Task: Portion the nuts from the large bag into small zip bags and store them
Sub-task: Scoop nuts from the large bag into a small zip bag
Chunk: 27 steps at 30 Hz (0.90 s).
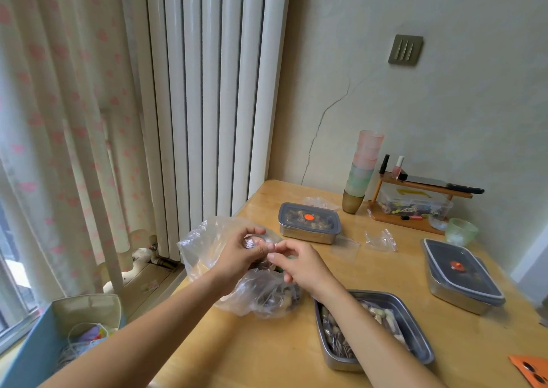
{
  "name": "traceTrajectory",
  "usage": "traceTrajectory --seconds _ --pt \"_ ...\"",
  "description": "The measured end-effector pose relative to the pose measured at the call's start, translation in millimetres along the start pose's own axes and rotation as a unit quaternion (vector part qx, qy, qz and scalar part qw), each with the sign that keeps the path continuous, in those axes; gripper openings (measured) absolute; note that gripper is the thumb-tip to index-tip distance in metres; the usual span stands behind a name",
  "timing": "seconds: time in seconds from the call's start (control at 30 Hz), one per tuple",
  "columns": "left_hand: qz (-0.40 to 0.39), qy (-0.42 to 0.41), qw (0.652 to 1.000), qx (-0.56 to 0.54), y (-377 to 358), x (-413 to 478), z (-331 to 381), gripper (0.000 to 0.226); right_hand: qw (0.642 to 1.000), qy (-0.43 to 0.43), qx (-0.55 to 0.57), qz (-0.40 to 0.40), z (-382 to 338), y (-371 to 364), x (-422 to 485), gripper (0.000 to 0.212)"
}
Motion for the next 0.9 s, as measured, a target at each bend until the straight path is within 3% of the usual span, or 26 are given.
traceTrajectory --seconds 0.2,0.43,0.6,0.9 --pt "-0.030 -0.001 0.998 0.048 -16.3 3.3 -0.6 0.025 0.991 -0.014 0.090 0.095 2.2 26.5 4.2 0.013" --pt "0.001 0.018 0.999 0.051 -41.3 11.3 -6.2 0.013 0.985 -0.040 0.148 0.084 14.6 39.8 8.0 0.009" --pt "0.009 0.014 0.999 0.039 -62.0 14.8 -17.2 0.014 0.973 -0.034 0.187 0.129 24.4 55.1 12.7 0.009" --pt "-0.014 -0.005 0.997 0.069 -72.2 36.0 -25.1 0.013 0.975 -0.015 0.124 0.186 34.3 72.0 24.9 0.012"
Point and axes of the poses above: each hand's wrist, its own x-axis towards the middle knuckle, its own y-axis out of the back of the hand, z = x × y, the point moved 7 cm from there along x, towards the middle knuckle, and after that the axes turned 5 degrees about -y, right-handed, at the moved point
